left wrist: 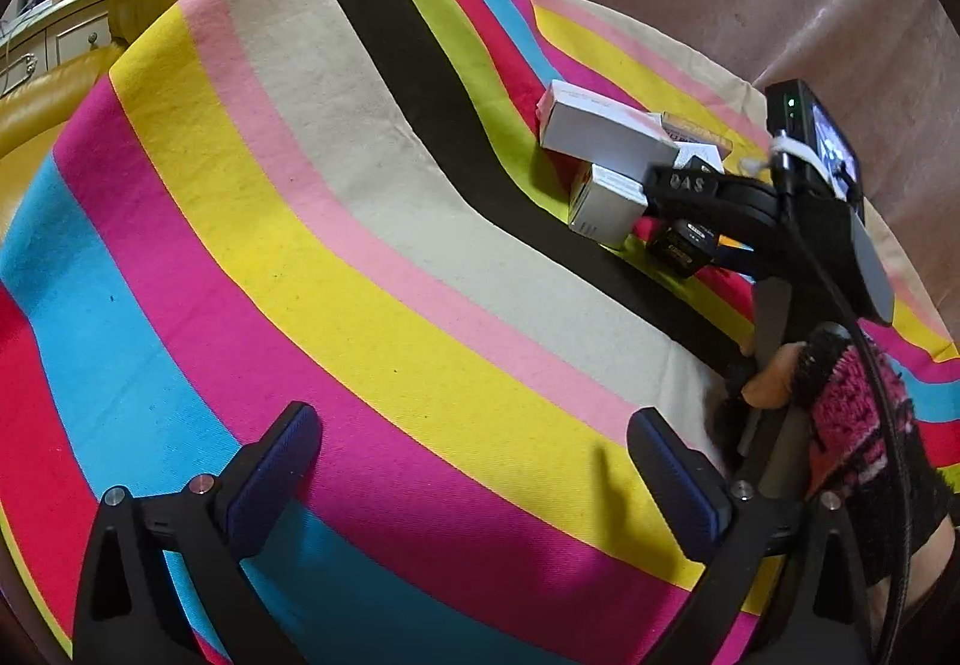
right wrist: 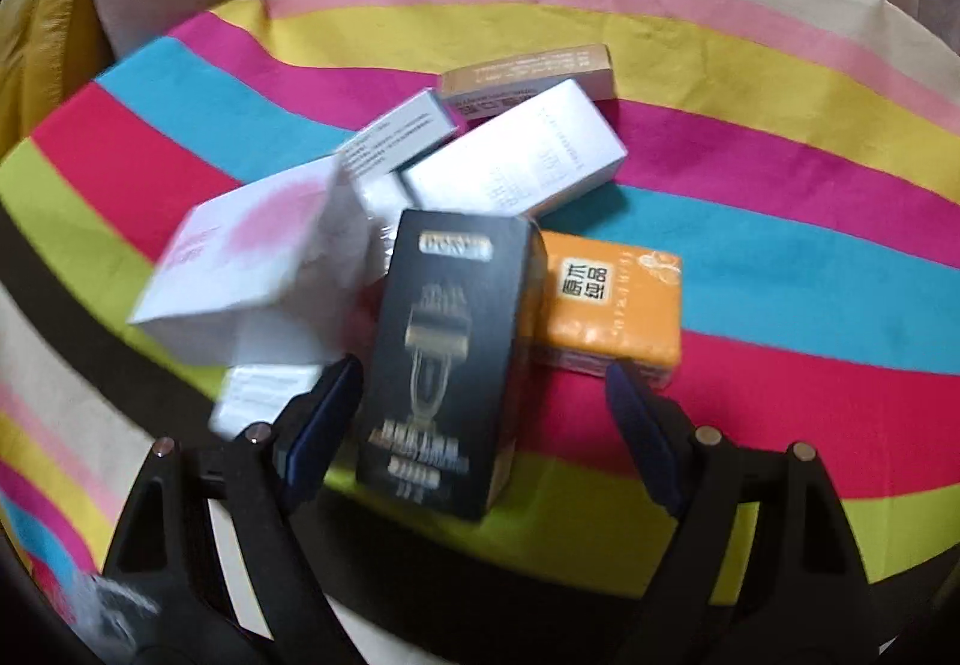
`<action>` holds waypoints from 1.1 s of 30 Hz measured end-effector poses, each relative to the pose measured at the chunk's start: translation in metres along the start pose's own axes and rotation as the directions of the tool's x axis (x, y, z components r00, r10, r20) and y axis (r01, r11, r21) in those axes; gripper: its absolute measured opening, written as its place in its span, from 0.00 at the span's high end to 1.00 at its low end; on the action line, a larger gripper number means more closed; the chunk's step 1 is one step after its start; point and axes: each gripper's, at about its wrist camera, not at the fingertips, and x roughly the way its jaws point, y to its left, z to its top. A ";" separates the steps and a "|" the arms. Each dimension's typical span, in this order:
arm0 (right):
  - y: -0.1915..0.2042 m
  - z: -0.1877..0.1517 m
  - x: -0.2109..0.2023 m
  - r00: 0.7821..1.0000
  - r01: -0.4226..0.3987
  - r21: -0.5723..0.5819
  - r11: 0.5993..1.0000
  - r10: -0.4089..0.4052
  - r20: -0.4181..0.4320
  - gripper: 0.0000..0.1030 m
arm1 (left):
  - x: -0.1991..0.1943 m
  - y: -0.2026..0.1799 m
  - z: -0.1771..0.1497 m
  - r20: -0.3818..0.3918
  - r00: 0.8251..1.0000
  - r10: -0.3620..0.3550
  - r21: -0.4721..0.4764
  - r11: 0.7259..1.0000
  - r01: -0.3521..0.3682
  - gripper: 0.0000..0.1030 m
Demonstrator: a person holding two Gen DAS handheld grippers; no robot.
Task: Organize objects
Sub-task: 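Grasp the white printed medicine box with the left tool while the right tool grasps the black DORMI box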
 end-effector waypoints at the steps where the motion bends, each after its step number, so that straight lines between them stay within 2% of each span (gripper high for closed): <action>1: -0.004 -0.002 -0.003 0.998 -0.053 -0.021 0.998 0.053 -0.022 0.43 | 0.002 -0.001 0.000 0.001 1.000 -0.002 -0.003 1.000 0.002 0.00; 2: -0.009 -0.005 -0.008 0.995 -0.089 -0.036 0.995 0.088 -0.042 0.58 | 0.004 -0.001 0.000 0.001 1.000 -0.002 -0.004 1.000 0.002 0.00; 4: -0.022 -0.017 -0.028 0.992 -0.120 -0.091 0.989 0.115 -0.051 0.58 | 0.003 -0.002 -0.001 0.000 1.000 0.000 0.000 1.000 0.000 0.00; 6: -0.043 -0.038 -0.051 0.975 -0.196 -0.159 0.968 0.175 -0.138 0.58 | 0.006 -0.002 0.000 0.001 1.000 -0.001 -0.003 1.000 0.001 0.00; 9: -0.073 -0.072 -0.078 0.954 -0.241 -0.262 0.935 0.178 -0.242 0.58 | 0.007 -0.004 -0.001 -0.004 1.000 0.012 0.006 1.000 -0.012 0.00; 12: -0.096 -0.093 -0.096 0.941 -0.281 -0.296 0.913 0.201 -0.273 0.57 | 0.009 -0.004 0.000 -0.006 1.000 0.019 0.010 1.000 -0.019 0.00; 15: -0.102 -0.090 -0.098 0.953 -0.258 -0.310 0.915 0.188 -0.236 0.56 | 0.009 -0.002 0.000 -0.006 1.000 0.019 0.010 1.000 -0.019 0.00; 18: -0.096 -0.084 -0.094 0.961 -0.254 -0.306 0.917 0.205 -0.185 0.45 | 0.007 0.000 -0.001 -0.007 1.000 0.020 0.013 1.000 -0.020 0.00; 25: -0.093 -0.095 -0.110 0.976 -0.203 -0.339 0.919 0.163 -0.144 0.45 | 0.010 -0.005 0.000 -0.015 0.999 0.041 0.032 0.999 -0.041 0.00; 26: -0.097 -0.101 -0.113 0.980 -0.187 -0.349 0.918 0.150 -0.129 0.45 | 0.010 -0.006 0.000 -0.019 0.999 0.049 0.038 0.998 -0.048 0.00; 27: -0.100 -0.105 -0.117 0.983 -0.176 -0.353 0.919 0.144 -0.115 0.56 | 0.011 -0.008 0.000 -0.024 0.998 0.060 0.047 0.997 -0.059 0.00; 28: -0.105 -0.109 -0.123 0.984 -0.175 -0.352 0.920 0.147 -0.105 0.58 | 0.013 -0.011 0.000 -0.030 0.996 0.079 0.060 0.995 -0.077 0.00; 30: -0.110 -0.114 -0.126 0.984 -0.176 -0.343 0.923 0.156 -0.085 0.58 | 0.019 -0.021 0.000 -0.057 0.987 0.153 0.109 0.983 -0.146 0.00; 32: -0.109 -0.119 -0.129 0.989 -0.150 -0.348 0.925 0.140 -0.053 0.58 | 0.030 -0.038 0.002 -0.082 0.973 0.217 0.198 0.960 -0.197 0.00; 33: -0.107 -0.119 -0.129 0.990 -0.143 -0.355 0.924 0.133 -0.051 0.58 | 0.036 -0.047 0.006 -0.090 0.979 0.186 0.214 0.963 -0.163 0.00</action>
